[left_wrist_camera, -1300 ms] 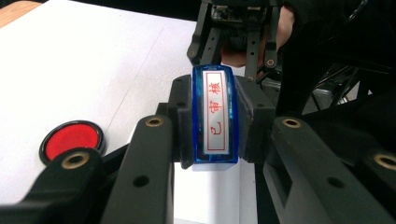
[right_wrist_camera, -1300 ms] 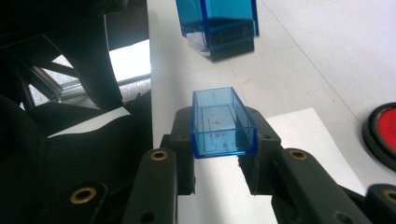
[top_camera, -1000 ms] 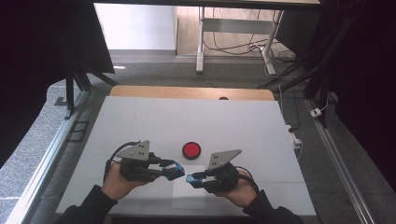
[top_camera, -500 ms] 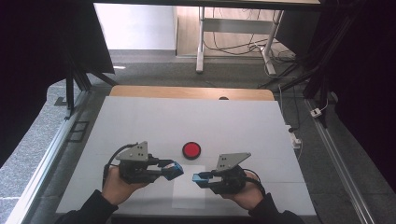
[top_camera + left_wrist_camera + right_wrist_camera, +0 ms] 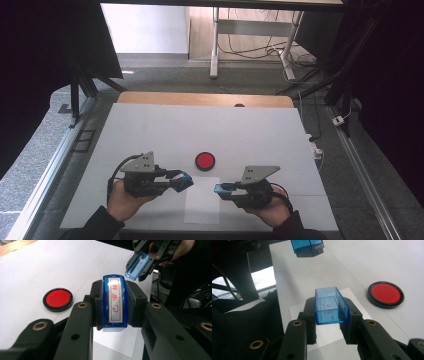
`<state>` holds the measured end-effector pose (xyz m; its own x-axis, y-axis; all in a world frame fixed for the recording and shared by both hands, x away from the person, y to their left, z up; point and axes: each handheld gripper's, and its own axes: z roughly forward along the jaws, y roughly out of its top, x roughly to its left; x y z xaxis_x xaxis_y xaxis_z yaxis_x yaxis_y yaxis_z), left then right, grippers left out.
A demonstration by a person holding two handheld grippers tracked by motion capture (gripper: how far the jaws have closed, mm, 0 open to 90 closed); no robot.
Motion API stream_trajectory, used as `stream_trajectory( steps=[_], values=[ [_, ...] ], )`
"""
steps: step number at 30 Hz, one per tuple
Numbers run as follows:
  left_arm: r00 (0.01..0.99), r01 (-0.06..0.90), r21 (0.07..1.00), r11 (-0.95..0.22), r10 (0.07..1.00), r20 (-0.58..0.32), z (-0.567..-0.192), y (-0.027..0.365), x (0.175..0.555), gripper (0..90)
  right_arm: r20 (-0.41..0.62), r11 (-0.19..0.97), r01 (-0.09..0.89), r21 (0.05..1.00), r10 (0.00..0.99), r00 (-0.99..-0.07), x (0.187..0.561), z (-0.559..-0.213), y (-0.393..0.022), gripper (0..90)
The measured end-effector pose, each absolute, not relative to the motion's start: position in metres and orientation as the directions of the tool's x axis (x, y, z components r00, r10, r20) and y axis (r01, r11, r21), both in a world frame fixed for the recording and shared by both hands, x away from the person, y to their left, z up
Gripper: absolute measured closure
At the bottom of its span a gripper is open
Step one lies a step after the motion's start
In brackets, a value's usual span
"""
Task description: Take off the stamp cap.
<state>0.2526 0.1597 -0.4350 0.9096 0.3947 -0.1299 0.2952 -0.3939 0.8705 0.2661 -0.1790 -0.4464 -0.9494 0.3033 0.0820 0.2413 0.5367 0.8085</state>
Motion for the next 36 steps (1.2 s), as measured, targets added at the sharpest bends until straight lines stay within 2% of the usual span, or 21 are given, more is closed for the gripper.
stream_trajectory(
  steps=[18,29,36],
  values=[
    [0.903,0.300,0.862,-0.408,0.413,-0.118,-0.437,0.161,0.257,70.5,0.072,0.493,0.322,0.808,0.460,-0.885,0.260,-0.446,-0.212,68.5],
    [0.896,0.310,0.860,-0.406,0.428,-0.121,-0.437,0.163,0.260,70.5,0.035,0.484,0.315,0.816,0.504,-0.863,0.249,-0.446,-0.236,68.5],
    [0.889,0.318,0.860,-0.399,0.441,-0.124,-0.436,0.164,0.263,70.5,0.086,0.429,0.381,0.819,0.566,-0.820,0.244,-0.447,-0.257,68.5]
  ],
)
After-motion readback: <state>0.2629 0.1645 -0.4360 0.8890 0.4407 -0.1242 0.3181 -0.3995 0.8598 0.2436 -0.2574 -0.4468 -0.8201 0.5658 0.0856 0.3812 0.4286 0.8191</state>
